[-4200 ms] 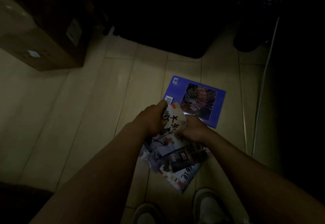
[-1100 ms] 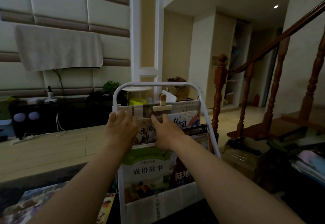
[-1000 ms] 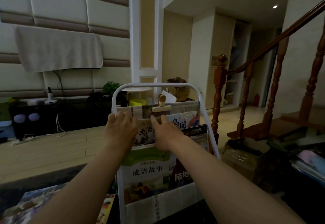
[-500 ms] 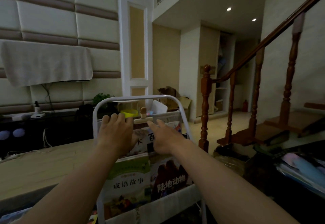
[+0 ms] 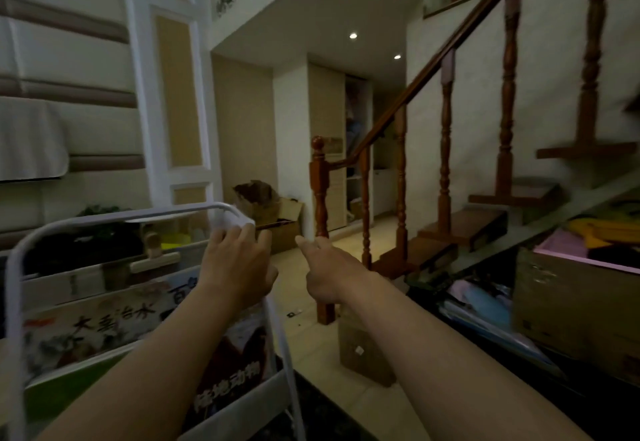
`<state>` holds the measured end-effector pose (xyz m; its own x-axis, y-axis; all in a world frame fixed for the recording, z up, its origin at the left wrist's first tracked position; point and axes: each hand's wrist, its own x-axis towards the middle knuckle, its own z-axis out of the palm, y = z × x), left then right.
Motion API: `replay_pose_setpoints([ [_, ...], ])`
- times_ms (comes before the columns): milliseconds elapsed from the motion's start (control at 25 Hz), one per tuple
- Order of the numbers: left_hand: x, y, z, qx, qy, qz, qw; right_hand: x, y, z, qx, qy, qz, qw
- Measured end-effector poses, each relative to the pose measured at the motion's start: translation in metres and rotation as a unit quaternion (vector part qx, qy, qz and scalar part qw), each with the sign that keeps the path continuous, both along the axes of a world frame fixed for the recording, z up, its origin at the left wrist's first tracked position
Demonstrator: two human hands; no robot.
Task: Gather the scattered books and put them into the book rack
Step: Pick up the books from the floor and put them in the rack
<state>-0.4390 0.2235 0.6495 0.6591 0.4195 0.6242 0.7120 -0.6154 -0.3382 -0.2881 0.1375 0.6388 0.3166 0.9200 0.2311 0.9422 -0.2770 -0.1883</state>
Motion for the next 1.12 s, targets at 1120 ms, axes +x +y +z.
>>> replay_pose_setpoints([
  [1120,0.383,-0.132,-0.317,-0.204,0.260,-0.237,0.914,0.354,-0.206,-0.324,-0.120,0.221,-0.285,0.925],
])
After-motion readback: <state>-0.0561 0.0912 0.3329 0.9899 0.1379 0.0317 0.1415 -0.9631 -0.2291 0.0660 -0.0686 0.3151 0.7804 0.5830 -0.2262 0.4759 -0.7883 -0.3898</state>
